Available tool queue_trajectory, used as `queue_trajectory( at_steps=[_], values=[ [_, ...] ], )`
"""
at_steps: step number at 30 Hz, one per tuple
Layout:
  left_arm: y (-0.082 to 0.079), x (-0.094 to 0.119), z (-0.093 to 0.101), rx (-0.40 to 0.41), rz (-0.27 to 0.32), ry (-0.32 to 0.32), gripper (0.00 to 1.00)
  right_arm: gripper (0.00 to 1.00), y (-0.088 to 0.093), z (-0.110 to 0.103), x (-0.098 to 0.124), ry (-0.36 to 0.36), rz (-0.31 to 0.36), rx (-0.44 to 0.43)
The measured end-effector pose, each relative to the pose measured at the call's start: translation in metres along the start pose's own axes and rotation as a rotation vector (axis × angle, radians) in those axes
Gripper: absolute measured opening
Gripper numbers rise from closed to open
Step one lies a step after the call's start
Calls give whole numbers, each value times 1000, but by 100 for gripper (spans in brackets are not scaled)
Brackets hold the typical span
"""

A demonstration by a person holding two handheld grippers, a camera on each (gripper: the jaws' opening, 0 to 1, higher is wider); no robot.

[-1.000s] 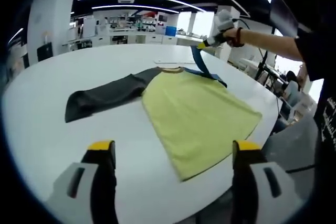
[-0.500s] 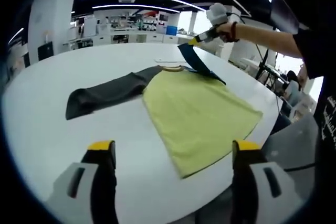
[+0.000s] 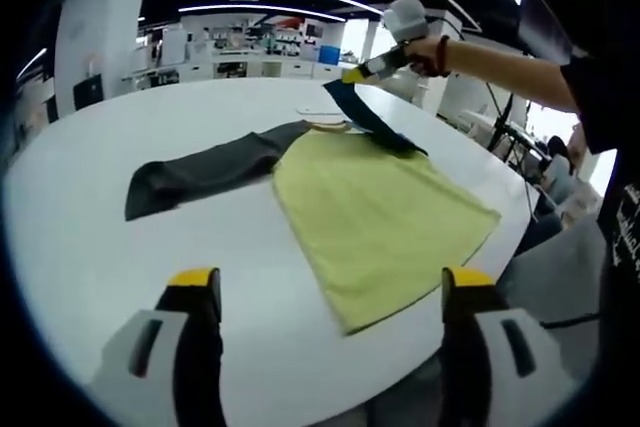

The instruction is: Fold the garment on the visible template until the final outline fits inside the template.

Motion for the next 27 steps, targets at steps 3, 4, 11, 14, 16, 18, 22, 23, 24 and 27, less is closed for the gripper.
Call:
queue_trajectory(
  at_steps=[3,4,11,14,16,18,22,23,24,27],
  values=[
    [2,0,0,4,-3,0,89,0,-2,-8,-10,-34,-4,73],
    [3,0,-1,5,-4,0,88,0,-3,-16,-11,-48,-2,94],
    [3,1,-2,6,-5,-1,88,0,-4,-39,-23,-93,-6,135],
    [3,1,-3,6,-3,-3,88,0,-2,-51,-21,-106,-8,140],
    [4,1,-4,5,-9,-6,88,0,-3,-54,-25,-120,-3,125],
    [5,0,-4,0,-14,-6,88,0,-3,-59,-27,-130,5,124],
    [6,-1,-2,-15,-21,-6,88,0,-4,-66,-31,-147,22,128],
    [7,-1,-2,-14,-22,-6,88,0,-3,-68,-33,-150,25,129],
    [7,-1,-2,-11,-21,-6,88,0,0,-72,-33,-152,25,127],
    [6,-1,-2,-9,-17,-8,88,0,6,-81,-36,-161,21,111]
  ],
)
Point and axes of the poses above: the point that each gripper's makers call its tool centre point, and the gripper's own axes: x roughly backward along the fingers, z roughly to its right, y roughly out of its underside, the point moved 3 cm from there along x, roughly backward along the fingers, and after that the axes turned 9 degrees about x, right-handed, at the moved point
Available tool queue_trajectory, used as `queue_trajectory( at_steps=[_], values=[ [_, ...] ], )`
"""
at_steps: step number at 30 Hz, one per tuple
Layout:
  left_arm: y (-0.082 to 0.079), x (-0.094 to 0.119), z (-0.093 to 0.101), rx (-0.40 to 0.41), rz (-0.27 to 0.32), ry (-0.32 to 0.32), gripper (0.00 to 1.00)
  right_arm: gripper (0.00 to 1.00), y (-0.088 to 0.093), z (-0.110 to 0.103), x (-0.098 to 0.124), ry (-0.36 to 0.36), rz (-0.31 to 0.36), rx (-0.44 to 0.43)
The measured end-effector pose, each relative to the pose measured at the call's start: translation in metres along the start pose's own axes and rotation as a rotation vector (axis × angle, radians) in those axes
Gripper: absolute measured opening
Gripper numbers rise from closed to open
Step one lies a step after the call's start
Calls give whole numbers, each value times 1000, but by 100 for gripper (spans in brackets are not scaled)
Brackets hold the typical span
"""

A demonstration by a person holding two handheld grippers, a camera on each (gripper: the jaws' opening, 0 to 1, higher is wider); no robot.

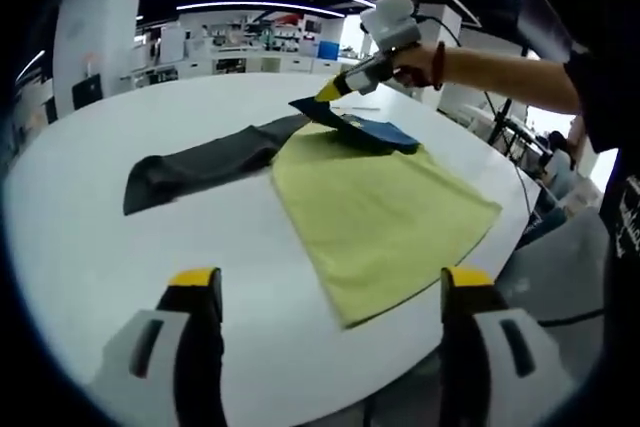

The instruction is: Fold the garment on the visible template until the final outline fits inside the template.

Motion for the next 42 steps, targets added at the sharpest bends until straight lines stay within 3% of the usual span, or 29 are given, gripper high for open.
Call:
queue_trajectory(
  at_steps=[8,14,17,24,34,42],
  values=[
    [-1,1,0,8,13,7,88,0,13,-17,-20,-15,-5,-80],
    [-4,3,-4,19,34,-1,88,0,27,-41,-31,-115,39,-372],
    [-4,3,-3,15,38,0,89,0,32,-40,-37,-129,19,-361],
    [-5,1,1,2,36,8,91,23,32,-33,-23,-92,37,-315],
    [-7,3,-1,-6,57,0,97,71,40,-16,-2,-36,44,-334],
    [-12,5,0,-6,77,-3,99,86,61,17,26,43,52,-357]
  ],
)
Point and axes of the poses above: the point that each gripper's makers call its tool centre point, and the gripper's own axes: x roughly backward along the fingers, z roughly to its right, y roughly out of its underside, the point moved 3 cm from there along x, roughly backward along the fingers, and after that the axes turned 9 degrees about x, right-handed, at the moved point
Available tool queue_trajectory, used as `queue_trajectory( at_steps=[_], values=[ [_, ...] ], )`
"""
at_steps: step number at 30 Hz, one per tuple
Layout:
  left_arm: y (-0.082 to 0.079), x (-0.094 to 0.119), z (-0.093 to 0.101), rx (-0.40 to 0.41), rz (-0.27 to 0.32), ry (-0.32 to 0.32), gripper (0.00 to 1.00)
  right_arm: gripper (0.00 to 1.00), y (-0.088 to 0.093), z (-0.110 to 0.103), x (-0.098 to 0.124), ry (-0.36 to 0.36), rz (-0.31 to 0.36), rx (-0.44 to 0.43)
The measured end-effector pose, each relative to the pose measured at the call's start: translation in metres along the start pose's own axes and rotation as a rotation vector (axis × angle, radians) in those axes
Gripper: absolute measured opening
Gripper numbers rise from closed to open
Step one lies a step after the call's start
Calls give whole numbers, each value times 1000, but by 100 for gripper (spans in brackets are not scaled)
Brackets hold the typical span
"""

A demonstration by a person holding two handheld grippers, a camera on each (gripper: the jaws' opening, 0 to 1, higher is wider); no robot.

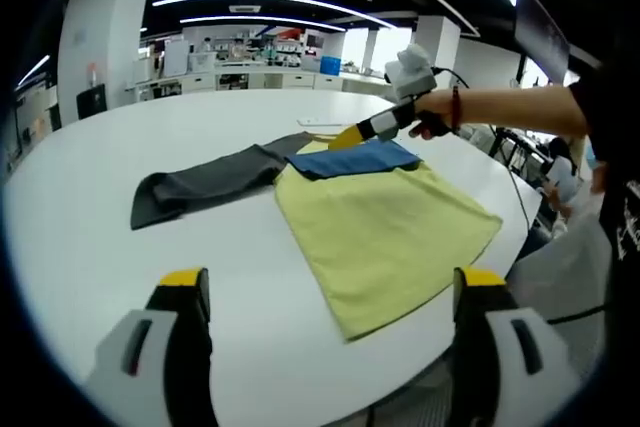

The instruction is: Fold the garment on the visible template until the final outline fits inside the template.

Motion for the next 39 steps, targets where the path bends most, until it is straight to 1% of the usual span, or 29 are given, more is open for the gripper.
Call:
queue_trajectory(
  at_steps=[1,4,6,7,12,13,14,16,17,18,20,22,23,24,25,28,29,32,33,34,35,36,37,39],
  values=[
    [0,0,0,3,1,0,99,87,0,1,1,1,2,-3],
    [-2,-1,-2,7,3,-4,99,87,7,16,13,22,10,-36],
    [-3,-1,-2,3,2,-1,99,86,12,19,23,37,8,-53],
    [-4,-2,-1,-1,3,0,99,85,16,26,27,55,6,-69],
    [-7,-5,2,-10,6,13,99,80,33,39,49,87,-2,-94],
    [-8,-5,3,-11,6,15,99,78,37,51,49,100,-8,-104],
    [-8,-6,3,-13,5,17,99,77,39,55,52,106,-8,-107],
    [-7,-6,4,-17,-1,23,99,75,46,61,61,124,-8,-115],
    [-7,-7,4,-20,-1,25,99,74,49,60,67,133,-13,-118],
    [-7,-7,5,-20,-1,26,99,72,54,63,72,144,-15,-125],
    [-7,-7,6,-19,-3,32,99,70,60,73,78,164,-15,-149],
    [-8,-7,6,-23,-4,35,99,67,64,78,82,172,-13,-157],
    [-8,-7,6,-25,-5,36,99,66,69,88,84,184,-22,-159],
    [-8,-8,6,-25,-4,39,99,64,72,90,86,191,-31,-156],
    [-9,-8,7,-25,-4,40,99,62,75,88,91,195,-39,-152],
    [-9,-8,7,-32,-7,43,99,56,85,93,99,209,-55,-148],
    [-10,-8,7,-32,-8,45,99,53,89,91,105,214,-61,-151],
    [-11,-9,8,-35,-10,45,99,42,98,96,111,223,-68,-151],
    [-11,-9,7,-34,-11,45,99,35,102,106,110,225,-74,-161],
    [-11,-9,7,-34,-11,45,99,31,105,108,111,228,-77,-169],
    [-11,-9,7,-35,-12,45,99,29,108,101,116,235,-82,-176],
    [-11,-9,7,-36,-12,45,99,26,110,101,118,236,-83,-177],
    [-11,-10,7,-37,-12,45,99,23,113,106,118,246,-85,-180],
    [-11,-10,8,-38,-14,45,99,19,117,107,119,251,-90,-181]
  ],
)
Point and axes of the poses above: the point that each gripper's makers call its tool centre point, and the gripper's own axes: x roughly backward along the fingers, z roughly to its right, y roughly out of its underside, the point moved 3 cm from there along x, roughly backward along the fingers, and after that the axes turned 9 degrees about x, right-handed, at the moved point
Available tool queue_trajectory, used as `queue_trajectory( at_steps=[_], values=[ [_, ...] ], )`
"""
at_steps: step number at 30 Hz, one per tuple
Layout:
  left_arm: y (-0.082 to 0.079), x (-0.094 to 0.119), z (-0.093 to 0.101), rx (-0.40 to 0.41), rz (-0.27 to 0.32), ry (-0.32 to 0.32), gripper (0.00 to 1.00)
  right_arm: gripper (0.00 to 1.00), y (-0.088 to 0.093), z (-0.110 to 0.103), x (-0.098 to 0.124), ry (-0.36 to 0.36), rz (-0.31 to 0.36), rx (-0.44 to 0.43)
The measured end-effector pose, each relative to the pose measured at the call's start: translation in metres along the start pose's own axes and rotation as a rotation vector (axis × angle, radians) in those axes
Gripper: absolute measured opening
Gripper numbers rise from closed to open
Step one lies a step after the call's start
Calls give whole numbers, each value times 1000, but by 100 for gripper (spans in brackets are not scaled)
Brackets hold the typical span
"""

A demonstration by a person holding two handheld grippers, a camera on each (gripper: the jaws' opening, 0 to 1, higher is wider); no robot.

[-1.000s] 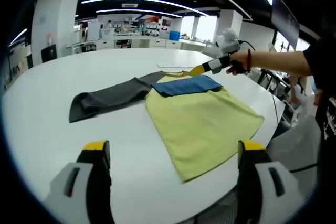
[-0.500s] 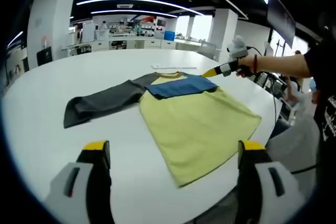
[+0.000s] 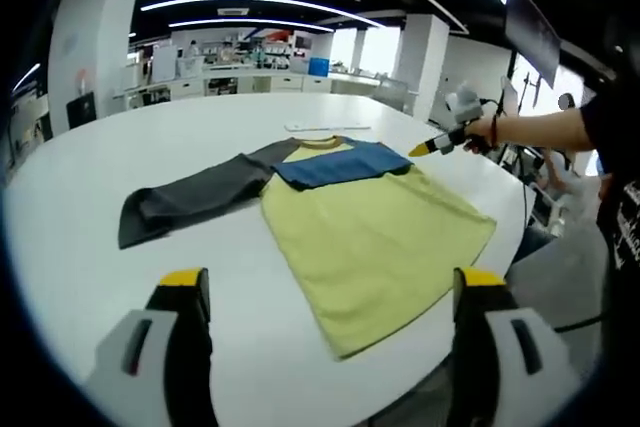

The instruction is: Fold the garment on the visible template until the final outline fits inside the template.

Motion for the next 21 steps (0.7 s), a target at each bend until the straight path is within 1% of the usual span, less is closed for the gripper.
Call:
queue_trajectory(
  at_steps=[3,5,6,7,9,11,15,17,18,19,21],
  values=[
    [0,-1,1,1,-1,-2,99,15,7,4,0,10,-13,-2],
    [0,-1,2,2,-3,-3,98,14,12,3,0,7,-24,-7],
    [1,-1,2,2,-6,-4,98,14,14,8,-4,6,-25,-9],
    [1,-2,3,1,-8,-5,98,13,16,8,-6,3,-28,-12],
    [2,-1,2,1,-14,-9,98,13,19,4,-6,-3,-31,-15],
    [3,-2,3,3,-17,-11,98,12,22,6,-11,-9,-32,-23],
    [4,-2,3,-4,-34,-20,97,11,26,-1,-14,-17,-37,-49],
    [5,-2,2,-8,-36,-25,97,10,29,5,-23,-17,-42,-52],
    [5,-2,2,-8,-37,-26,97,9,30,-3,-18,-16,-42,-60],
    [5,-1,2,-8,-38,-27,96,8,31,-7,-18,-19,-42,-67],
    [6,-1,1,-4,-40,-32,96,7,26,-5,-23,-10,-18,-79]
  ],
)
Point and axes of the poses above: the point that each gripper's makers call its tool centre point, and the gripper's own axes: x roughly backward along the fingers, z roughly to its right, y roughly out of its underside, the point moved 3 cm from there along x, roughly backward along the fingers, and after that the axes turned 9 degrees about x, right-handed, at the moved point
